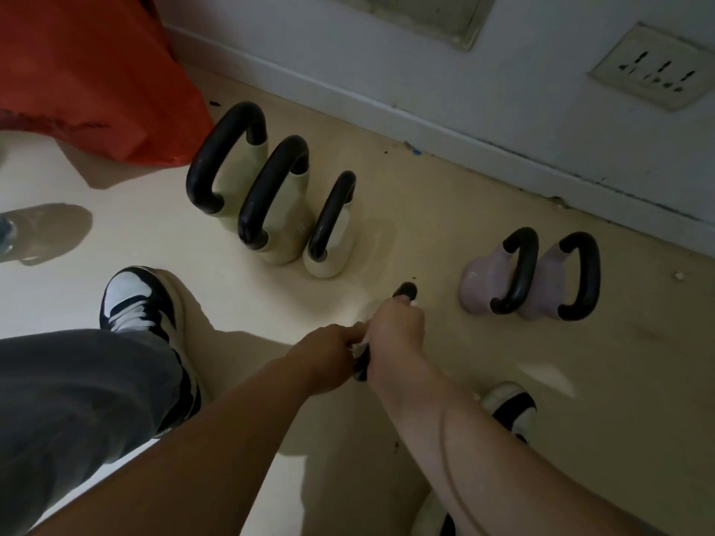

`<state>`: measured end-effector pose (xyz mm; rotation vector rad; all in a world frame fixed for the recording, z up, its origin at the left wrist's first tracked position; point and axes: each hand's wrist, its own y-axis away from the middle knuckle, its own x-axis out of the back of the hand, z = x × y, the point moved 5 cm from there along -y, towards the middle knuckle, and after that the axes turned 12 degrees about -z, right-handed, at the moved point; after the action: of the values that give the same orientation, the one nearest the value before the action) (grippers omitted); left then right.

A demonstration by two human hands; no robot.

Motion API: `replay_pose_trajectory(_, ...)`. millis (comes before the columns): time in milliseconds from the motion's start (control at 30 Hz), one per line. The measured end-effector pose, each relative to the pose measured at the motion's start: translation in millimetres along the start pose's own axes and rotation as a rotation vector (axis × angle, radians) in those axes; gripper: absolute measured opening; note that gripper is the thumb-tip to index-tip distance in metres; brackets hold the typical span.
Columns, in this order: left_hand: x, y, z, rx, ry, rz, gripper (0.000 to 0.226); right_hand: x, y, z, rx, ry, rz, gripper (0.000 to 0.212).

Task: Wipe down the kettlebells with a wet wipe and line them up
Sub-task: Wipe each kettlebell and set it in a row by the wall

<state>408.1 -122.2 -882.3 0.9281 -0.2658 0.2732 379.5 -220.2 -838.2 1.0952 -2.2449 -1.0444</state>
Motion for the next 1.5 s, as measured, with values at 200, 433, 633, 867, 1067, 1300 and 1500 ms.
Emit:
replay_pose_trajectory(200,-10,7,-2,-0.117,-0.065,-0.038,0.047,-3,35,58,0.173,0.092,0.039,0.039)
replay_pose_trajectory(433,-20,22,-10,-0.077,0.033,0.075,0.055,-23,53,43,0.171,0.294,-0.001,0.072)
replay_pose_trajectory(633,-17,22,-24,0.064,0.078,0.182,0.076,18,-19,-26,0.406,0.96,-0.004,0.047)
replay_pose_trajectory(867,-9,15,-26,0.098,0.157,0.195,0.065,0,12,-15,0.594,1.921,-0.185,0.042)
replay_pose_trajectory(1067,-8,29,-65,0.228,0.234,0.254,0.063,7,49,66,0.982,2.127,-0.235,0.033)
replay_pose_trajectory(1300,-15,32,-54,0.195,0.231,0.26,0.059,18,9,-27,0.911,1.734,-0.246,0.032)
replay_pose_trajectory(1500,-6,18,-21,0.082,0.251,0.264,0.056,37,-50,-51,0.134,0.755,-0.341,0.022)
